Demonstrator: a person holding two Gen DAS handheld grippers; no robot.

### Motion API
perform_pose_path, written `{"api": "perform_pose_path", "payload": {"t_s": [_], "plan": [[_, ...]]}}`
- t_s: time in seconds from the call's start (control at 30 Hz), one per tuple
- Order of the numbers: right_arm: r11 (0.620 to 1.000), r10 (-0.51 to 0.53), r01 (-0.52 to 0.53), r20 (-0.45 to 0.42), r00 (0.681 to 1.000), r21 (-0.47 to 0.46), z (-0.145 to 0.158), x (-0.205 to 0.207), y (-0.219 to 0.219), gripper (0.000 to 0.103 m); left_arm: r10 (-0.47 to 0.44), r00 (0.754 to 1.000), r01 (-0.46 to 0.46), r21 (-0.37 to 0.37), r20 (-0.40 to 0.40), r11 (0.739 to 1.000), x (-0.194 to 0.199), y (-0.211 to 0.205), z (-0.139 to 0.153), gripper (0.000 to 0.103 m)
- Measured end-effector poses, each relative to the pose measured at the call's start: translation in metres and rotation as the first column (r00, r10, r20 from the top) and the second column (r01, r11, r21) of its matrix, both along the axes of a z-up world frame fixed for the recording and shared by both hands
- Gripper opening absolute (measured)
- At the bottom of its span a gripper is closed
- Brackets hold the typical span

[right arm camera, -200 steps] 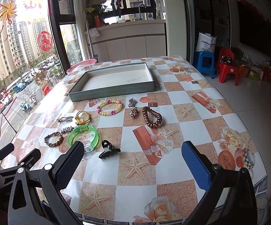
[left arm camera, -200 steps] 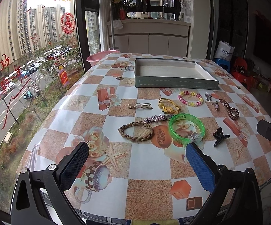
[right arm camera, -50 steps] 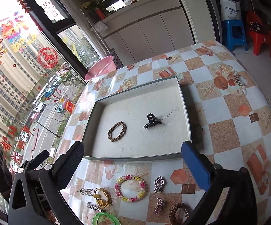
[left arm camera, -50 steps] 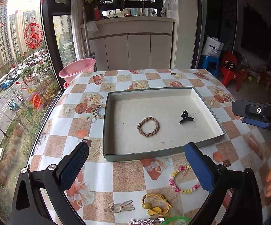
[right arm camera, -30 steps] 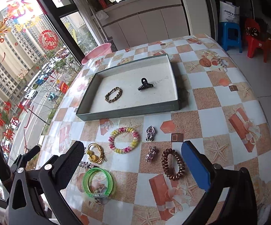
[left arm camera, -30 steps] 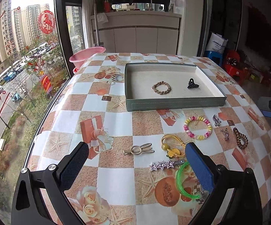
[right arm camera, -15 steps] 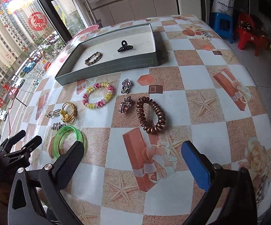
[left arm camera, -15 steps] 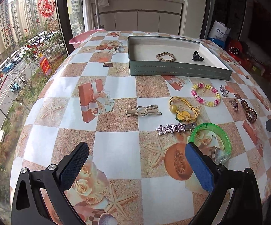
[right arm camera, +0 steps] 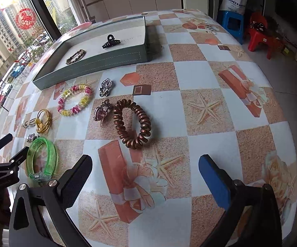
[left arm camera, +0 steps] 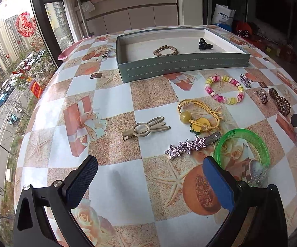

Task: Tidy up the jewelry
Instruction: 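Withdraw both open tools from the tray back toward the remaining jewelry, then grasp the silver star hair clip with the left tool while the right tool grasps the brown coiled hair tie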

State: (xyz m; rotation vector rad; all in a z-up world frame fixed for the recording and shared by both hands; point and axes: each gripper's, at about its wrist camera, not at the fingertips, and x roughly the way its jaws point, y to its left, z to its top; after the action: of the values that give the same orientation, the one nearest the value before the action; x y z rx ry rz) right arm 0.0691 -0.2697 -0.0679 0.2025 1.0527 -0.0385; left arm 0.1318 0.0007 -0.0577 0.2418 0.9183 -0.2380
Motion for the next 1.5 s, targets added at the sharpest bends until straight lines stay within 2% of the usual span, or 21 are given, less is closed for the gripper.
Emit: {"api": "perform_pose_path", "payload": {"t_s": [0.07,0.1,0.23,0.3,0.4,0.43,0.5,0.57,0.6,0.7,0.73,0.77,0.8,0.93,1.07,1.5], "plan": [[1.000,0.008,-0.009,-0.006,1.000,-0.016,-0.003,0.005,0.002,0.103,-0.019,1.000,0.019,0.003,0.005,1.000,0.003,-0.005,0.001,0.103],[1.000,0.012,-0.013,-0.009,1.000,-0.024,-0.004,0.008,0.003,0.102,-0.023,1.000,0.023,0.008,0.001,1.000,0.004,-0.007,0.000,0.099],[0.998,0.024,-0.025,-0.015,1.000,-0.059,-0.007,0.019,0.008,0.101,-0.030,1.000,0.030,0.006,0.003,1.000,0.009,-0.014,0.002,0.098],[0.996,0.037,-0.038,-0.017,0.999,-0.077,-0.008,0.024,0.012,0.100,-0.042,0.999,0.042,-0.002,-0.001,0.999,0.010,-0.017,0.002,0.091],[0.993,0.054,-0.056,-0.021,0.998,-0.107,-0.008,0.032,0.018,0.096,-0.062,0.998,0.062,0.001,-0.001,0.998,0.010,-0.024,0.003,0.088],[0.991,0.058,-0.060,-0.021,0.998,-0.116,-0.008,0.034,0.020,0.095,-0.072,0.997,0.072,0.001,-0.001,0.997,0.009,-0.026,0.003,0.082],[0.989,0.064,-0.066,-0.023,0.998,-0.129,-0.008,0.038,0.023,0.093,-0.095,0.995,0.095,0.002,-0.004,0.995,0.009,-0.032,0.004,0.078],[0.987,0.072,-0.075,-0.021,0.997,-0.145,-0.007,0.040,0.026,0.087,-0.122,0.993,0.122,0.001,-0.006,0.993,0.007,-0.037,0.004,0.071],[0.986,0.078,-0.080,-0.018,0.997,-0.147,-0.007,0.040,0.026,0.084,-0.135,0.991,0.135,-0.002,-0.010,0.991,0.007,-0.039,0.005,0.062],[0.984,0.091,-0.091,-0.010,0.996,-0.151,-0.004,0.038,0.030,0.066,-0.157,0.987,0.156,-0.022,-0.026,0.988,0.005,-0.043,0.004,0.044],[0.984,0.092,-0.092,-0.006,0.996,-0.154,-0.003,0.038,0.030,0.056,-0.161,0.986,0.161,-0.031,-0.031,0.987,0.004,-0.044,0.004,0.041],[0.984,0.092,-0.091,-0.003,0.996,-0.155,-0.002,0.037,0.031,0.042,-0.162,0.986,0.161,-0.034,-0.030,0.986,0.003,-0.044,0.004,0.041],[0.984,0.089,-0.088,0.000,0.996,-0.157,-0.001,0.037,0.030,0.036,-0.162,0.986,0.161,-0.036,-0.028,0.986,0.001,-0.044,0.004,0.041],[0.985,0.082,-0.080,0.009,0.997,-0.150,0.001,0.035,0.030,0.024,-0.144,0.989,0.141,-0.076,-0.035,0.987,-0.002,-0.039,0.006,0.041],[0.992,0.076,-0.074,0.019,0.997,-0.105,0.004,0.029,0.027,0.024,-0.110,0.993,0.104,-0.119,-0.044,0.987,-0.004,-0.031,0.011,0.041],[0.996,0.049,-0.054,0.071,0.996,0.069,0.029,0.010,0.007,0.024,-0.055,0.998,0.062,-0.203,0.040,0.977,-0.007,-0.022,0.059,0.041]]}}
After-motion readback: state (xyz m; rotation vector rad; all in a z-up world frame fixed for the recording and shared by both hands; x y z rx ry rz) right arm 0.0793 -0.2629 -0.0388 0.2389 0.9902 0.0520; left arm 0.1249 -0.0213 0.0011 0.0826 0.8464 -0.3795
